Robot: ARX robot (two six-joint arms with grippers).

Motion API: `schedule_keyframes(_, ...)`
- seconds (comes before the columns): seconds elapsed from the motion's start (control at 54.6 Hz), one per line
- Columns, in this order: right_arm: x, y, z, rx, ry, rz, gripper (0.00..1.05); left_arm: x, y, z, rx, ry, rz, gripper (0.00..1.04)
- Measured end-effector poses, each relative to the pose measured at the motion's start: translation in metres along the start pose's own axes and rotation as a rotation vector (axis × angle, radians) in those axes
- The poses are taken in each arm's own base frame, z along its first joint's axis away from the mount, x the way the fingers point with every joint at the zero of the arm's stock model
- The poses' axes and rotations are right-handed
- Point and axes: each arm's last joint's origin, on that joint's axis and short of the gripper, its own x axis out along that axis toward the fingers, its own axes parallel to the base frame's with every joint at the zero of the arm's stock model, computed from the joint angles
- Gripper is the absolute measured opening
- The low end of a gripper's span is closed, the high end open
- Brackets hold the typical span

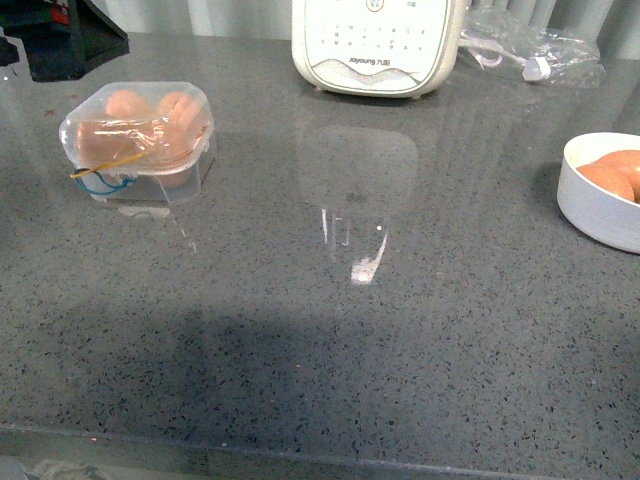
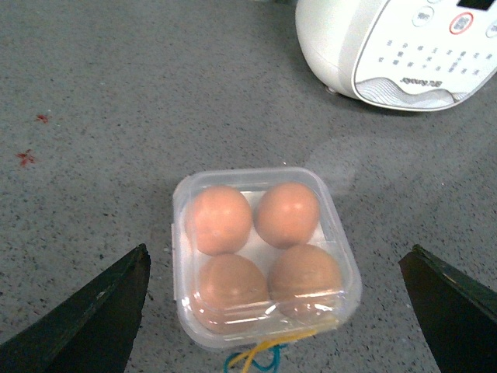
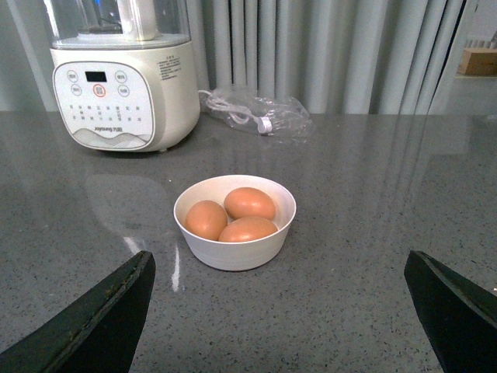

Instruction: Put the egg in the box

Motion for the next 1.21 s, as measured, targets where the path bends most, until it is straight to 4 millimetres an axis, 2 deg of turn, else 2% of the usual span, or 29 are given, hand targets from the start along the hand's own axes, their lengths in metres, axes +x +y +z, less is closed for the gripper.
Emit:
schedule_keyframes(0.238,0.000,0.000,0.000,0.000,0.000,0.000,0.97,-0.004,-0.008,-0.007,0.013,0.053,-0.028,0.98)
schedule_keyframes(0.439,0.000,0.000,0.000,0.000,0.000,0.000,0.97,-0.022,-0.004,0.010,-0.002,0.023,-0.027,0.98)
schedule_keyframes(0.641,0.000,0.000,0.000,0.000,0.000,0.000,0.97,-0.051,0.007,0.029,0.004,-0.040,-0.001,0.98)
schedule_keyframes(0.805,0.000,0.000,0.000,0.000,0.000,0.000,0.97,-0.081,0.022,0.035,0.025,-0.096,0.016,0.98)
schedule_keyframes(1.08,0.000,0.000,0.000,0.000,0.000,0.000,0.97,-0.129,0.061,0.018,0.065,-0.090,0.071,0.98)
schedule_keyframes(1.208,0.000,0.000,0.000,0.000,0.000,0.000,0.97,-0.151,0.089,0.011,0.065,-0.077,0.129,0.98)
